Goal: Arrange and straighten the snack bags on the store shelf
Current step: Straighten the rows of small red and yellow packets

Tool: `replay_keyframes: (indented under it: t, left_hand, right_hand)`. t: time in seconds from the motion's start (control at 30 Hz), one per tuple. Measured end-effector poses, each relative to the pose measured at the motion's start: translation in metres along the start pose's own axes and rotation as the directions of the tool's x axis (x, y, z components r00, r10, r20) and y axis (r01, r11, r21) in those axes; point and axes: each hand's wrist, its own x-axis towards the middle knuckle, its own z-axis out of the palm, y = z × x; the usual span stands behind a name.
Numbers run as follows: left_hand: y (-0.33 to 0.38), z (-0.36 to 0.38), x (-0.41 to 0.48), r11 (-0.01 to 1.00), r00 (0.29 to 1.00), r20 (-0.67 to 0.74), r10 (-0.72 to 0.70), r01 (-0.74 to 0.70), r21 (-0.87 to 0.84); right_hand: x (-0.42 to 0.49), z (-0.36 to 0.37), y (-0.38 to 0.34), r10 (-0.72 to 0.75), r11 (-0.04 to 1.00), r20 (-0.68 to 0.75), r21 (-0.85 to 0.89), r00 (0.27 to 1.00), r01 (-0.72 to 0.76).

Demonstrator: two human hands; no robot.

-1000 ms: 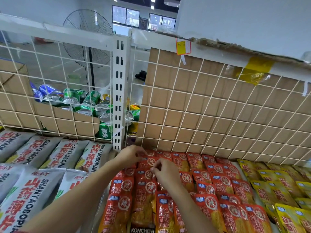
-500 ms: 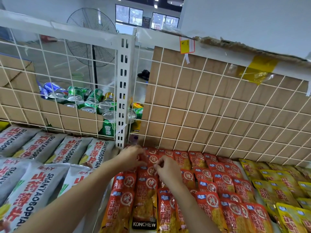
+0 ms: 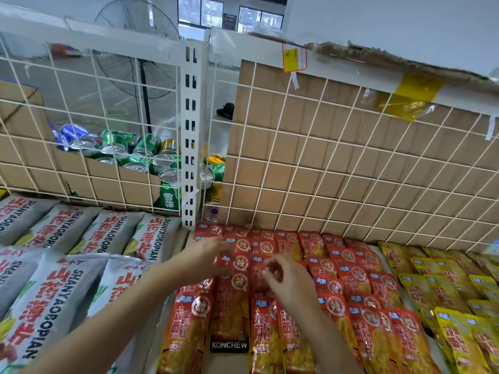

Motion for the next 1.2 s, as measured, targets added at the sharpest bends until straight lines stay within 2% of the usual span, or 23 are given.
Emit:
replay_keyframes:
  t: [0.1, 0.27, 0.5, 0.7, 1.0, 1.2]
  left_hand:
    - [0.009, 0.006, -0.015, 1.000, 0.999, 0.016, 0.028, -0.028, 0.006]
    - [0.030, 0.020, -0.026, 0.996, 0.993, -0.076, 0.087, -0.089, -0.031]
    - [0.056, 0.043, -0.019, 0.995, 0.997, 0.022, 0.074, -0.076, 0.066]
    - [0.059, 0.052, -0.015, 0.999, 1.000, 0.003, 0.018, -0.018, 0.045]
    - [0.062, 0.047, -0.018, 0.966, 0.995, -0.040, -0.095, 0.082, -0.245]
    - [0.038, 0.034, -0.030, 0.943, 0.987, -0.032, -0.157, 0.141, -0.303]
  right_hand:
    - [-0.015, -0.003, 0.007, -0.017, 1.000, 0.057, -0.010, 0.998, 0.018]
    - [-0.034, -0.008, 0.018, -0.067, 0.991, 0.172, -0.103, 0.983, 0.086]
    - [-0.054, -0.008, 0.028, -0.069, 0.982, 0.163, -0.161, 0.984, 0.096]
    - [-0.059, -0.004, 0.031, -0.094, 0.978, 0.150, -0.172, 0.984, 0.120]
    - [-0.061, 0.000, 0.033, -0.080, 0.987, 0.113, -0.127, 0.990, 0.095]
    - [-0.060, 0.002, 0.036, -0.096, 0.984, 0.100, -0.141, 0.990, 0.110]
